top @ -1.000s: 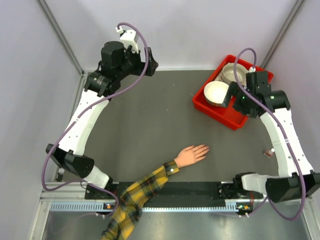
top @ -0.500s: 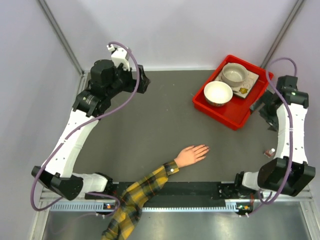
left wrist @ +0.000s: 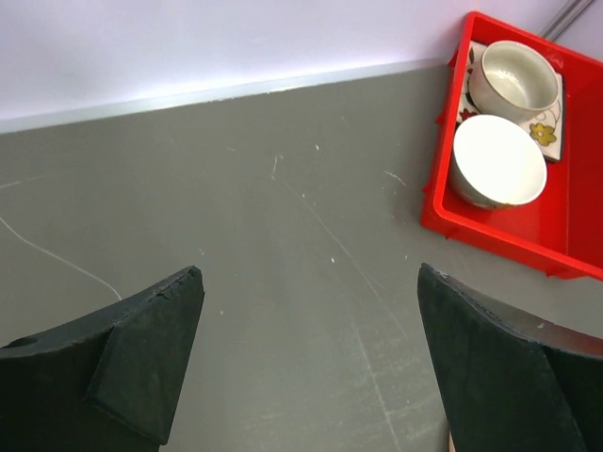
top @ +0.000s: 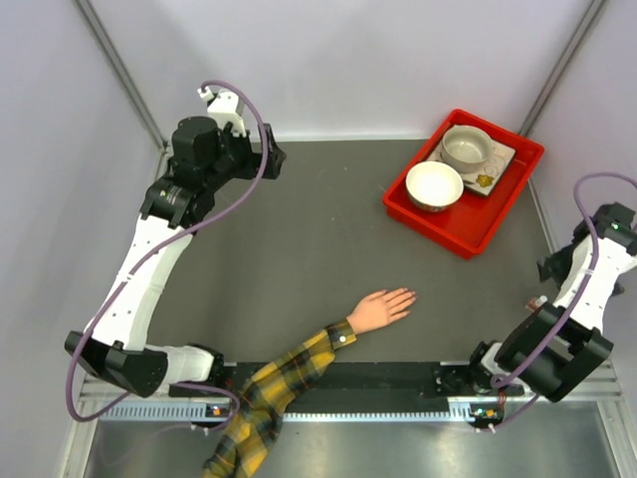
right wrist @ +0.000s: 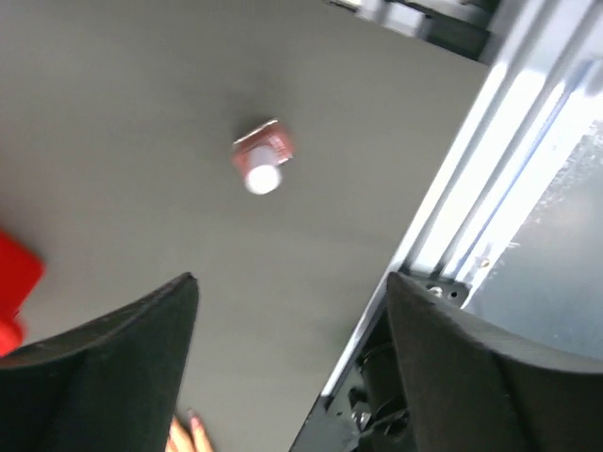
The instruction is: Paint the nails
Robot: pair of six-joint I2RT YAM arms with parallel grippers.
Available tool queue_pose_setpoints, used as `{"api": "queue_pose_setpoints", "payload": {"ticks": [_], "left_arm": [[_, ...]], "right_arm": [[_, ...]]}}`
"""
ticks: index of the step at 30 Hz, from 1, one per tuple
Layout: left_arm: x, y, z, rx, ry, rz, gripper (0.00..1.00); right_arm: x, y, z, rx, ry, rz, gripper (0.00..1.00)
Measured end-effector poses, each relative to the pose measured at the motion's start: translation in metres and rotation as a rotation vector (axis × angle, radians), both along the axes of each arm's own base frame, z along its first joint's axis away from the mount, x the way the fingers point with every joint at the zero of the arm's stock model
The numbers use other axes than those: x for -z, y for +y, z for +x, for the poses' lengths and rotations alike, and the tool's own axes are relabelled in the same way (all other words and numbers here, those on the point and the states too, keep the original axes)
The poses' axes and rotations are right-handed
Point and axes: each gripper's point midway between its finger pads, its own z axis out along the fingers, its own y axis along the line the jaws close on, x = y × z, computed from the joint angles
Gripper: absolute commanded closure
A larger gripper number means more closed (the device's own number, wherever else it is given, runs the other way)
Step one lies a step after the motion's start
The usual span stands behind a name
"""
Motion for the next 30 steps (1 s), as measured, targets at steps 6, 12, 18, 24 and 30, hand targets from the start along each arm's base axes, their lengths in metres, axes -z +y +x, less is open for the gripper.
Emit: {"api": "queue_pose_setpoints", "payload": {"ticks": [6, 12, 18, 24, 30], "left_arm": [[-0.007, -0.007, 0.013, 0.004, -0.016, 0.004, 0.01], [-0.007, -0.014, 0.015, 0.021, -0.015, 0.003, 0.01], [-0.010, -0.014, 0.015, 0.023, -0.025, 0.007, 0.01], [-0.010, -0.014, 0.015, 0.025, -0.027, 0.012, 0.01], [-0.010, -0.013, 0.015, 0.029, -0.033, 0.023, 0.01]], "right_arm": [[0.018, -0.010, -0.014, 0.014, 0.010, 0.001, 0.56], [0.033, -0.011, 0.004, -0.049, -0.068, 0.009, 0.64], [0.045, -0.019, 0.020, -0.080, -0.130, 0.018, 0.63], [0.053, -0.024, 0.020, -0.078, -0.131, 0.019, 0.61], [0.066, -0.021, 0.016, -0.083, -0.113, 0.035, 0.64]]}}
